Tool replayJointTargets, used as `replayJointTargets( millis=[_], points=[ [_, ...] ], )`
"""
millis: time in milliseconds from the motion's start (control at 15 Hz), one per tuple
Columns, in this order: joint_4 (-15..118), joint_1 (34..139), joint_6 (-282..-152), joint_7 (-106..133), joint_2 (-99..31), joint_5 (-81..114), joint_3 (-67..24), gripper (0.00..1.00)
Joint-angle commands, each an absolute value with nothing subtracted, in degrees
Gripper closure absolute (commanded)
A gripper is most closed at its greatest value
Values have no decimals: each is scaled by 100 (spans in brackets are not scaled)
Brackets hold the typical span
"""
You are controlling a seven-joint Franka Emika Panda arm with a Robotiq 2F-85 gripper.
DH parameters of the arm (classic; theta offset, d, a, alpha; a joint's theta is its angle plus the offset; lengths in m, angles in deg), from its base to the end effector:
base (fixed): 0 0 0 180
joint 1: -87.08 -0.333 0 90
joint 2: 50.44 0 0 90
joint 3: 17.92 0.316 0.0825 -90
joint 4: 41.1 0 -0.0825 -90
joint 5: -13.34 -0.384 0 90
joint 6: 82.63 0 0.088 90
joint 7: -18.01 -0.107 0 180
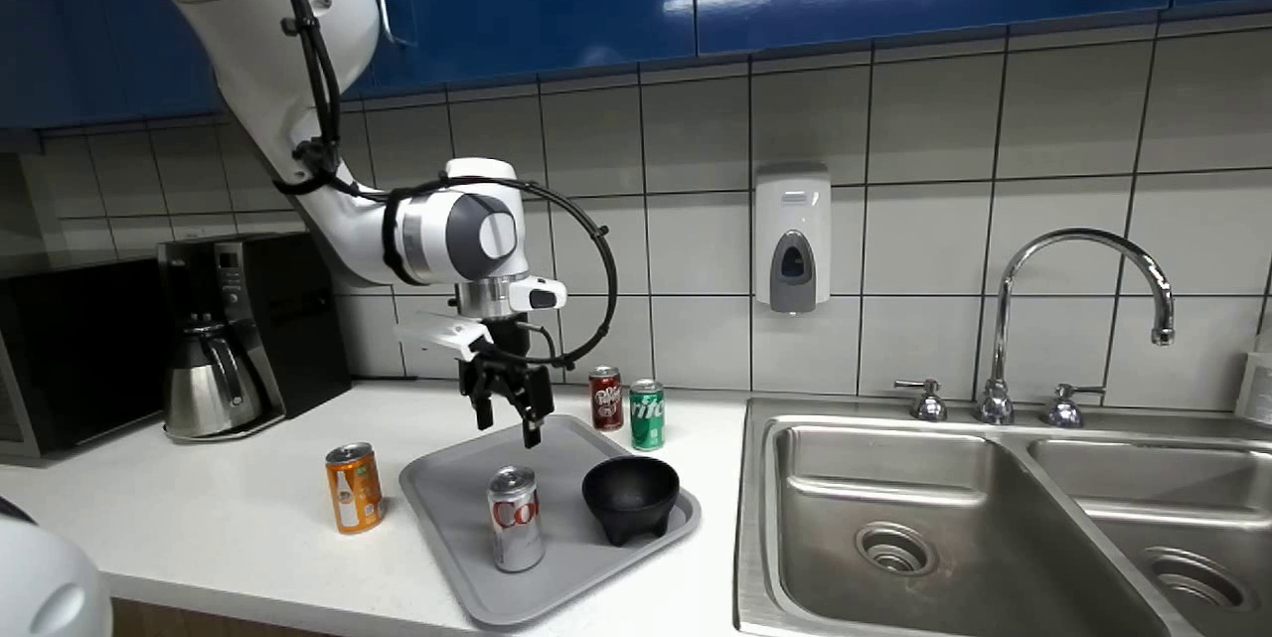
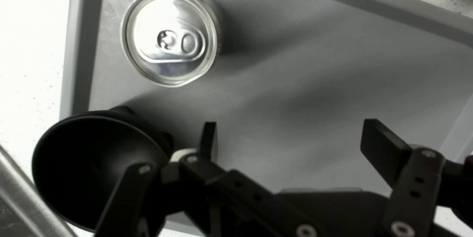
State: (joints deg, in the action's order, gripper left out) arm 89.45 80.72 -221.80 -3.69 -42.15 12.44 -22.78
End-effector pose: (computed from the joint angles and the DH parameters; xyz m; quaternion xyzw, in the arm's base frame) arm 0.5305 0.0139 0.2928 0.9835 -0.1807 0.0033 0.0003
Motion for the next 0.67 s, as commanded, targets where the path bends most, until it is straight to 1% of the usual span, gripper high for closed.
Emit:
replayJointTargets(
  millis=[0,600],
  points=[
    [9193,8296,-22188,-476,-4424,1342,-2225,0],
    [9373,8595,-22232,-451,-4469,1517,-2380,0]
  ],
)
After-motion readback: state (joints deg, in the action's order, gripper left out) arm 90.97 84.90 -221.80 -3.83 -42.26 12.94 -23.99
